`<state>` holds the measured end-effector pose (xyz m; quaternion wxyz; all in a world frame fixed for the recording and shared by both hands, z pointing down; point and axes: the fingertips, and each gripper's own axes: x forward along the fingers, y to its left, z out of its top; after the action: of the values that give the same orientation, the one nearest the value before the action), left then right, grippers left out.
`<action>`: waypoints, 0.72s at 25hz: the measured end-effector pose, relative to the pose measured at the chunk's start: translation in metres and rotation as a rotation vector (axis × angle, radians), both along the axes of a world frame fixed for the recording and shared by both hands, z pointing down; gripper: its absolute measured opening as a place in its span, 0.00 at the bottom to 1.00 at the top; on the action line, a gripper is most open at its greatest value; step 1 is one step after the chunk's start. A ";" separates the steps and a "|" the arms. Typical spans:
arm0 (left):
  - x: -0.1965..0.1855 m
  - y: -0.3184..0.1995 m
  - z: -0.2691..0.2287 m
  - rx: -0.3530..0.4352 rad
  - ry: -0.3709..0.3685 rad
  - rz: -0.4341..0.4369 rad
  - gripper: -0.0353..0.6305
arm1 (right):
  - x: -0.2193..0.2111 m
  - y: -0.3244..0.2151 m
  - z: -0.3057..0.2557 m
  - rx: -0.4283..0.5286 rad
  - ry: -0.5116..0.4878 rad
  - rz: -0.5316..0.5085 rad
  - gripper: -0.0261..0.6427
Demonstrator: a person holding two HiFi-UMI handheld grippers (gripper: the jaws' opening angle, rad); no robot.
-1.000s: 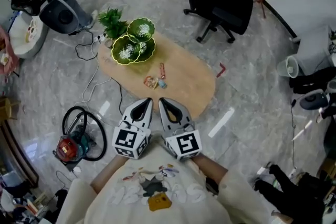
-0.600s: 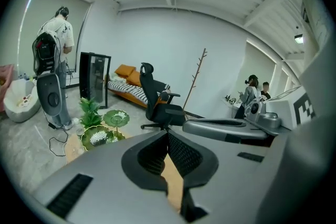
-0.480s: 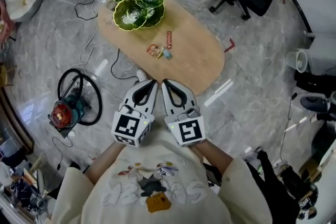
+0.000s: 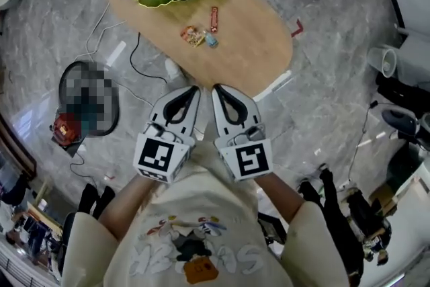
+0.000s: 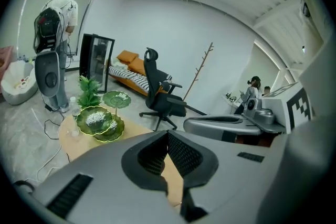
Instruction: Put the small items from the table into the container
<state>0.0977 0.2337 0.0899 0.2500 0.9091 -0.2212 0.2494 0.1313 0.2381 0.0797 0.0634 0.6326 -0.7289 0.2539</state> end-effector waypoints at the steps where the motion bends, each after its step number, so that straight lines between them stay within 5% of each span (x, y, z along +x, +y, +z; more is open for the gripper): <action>1: 0.000 -0.003 0.005 -0.003 0.001 -0.006 0.06 | 0.000 -0.002 0.007 -0.014 -0.004 0.003 0.04; 7: -0.006 -0.014 0.043 -0.053 -0.002 -0.069 0.06 | -0.005 -0.002 0.066 -0.160 -0.078 -0.013 0.04; 18: -0.047 -0.023 0.115 -0.154 -0.076 -0.170 0.06 | -0.029 -0.033 0.123 -0.179 -0.080 -0.062 0.04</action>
<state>0.0506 0.2103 0.2053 0.3309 0.8548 -0.2872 0.2780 0.1024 0.2049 0.2027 0.0982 0.5909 -0.7245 0.3411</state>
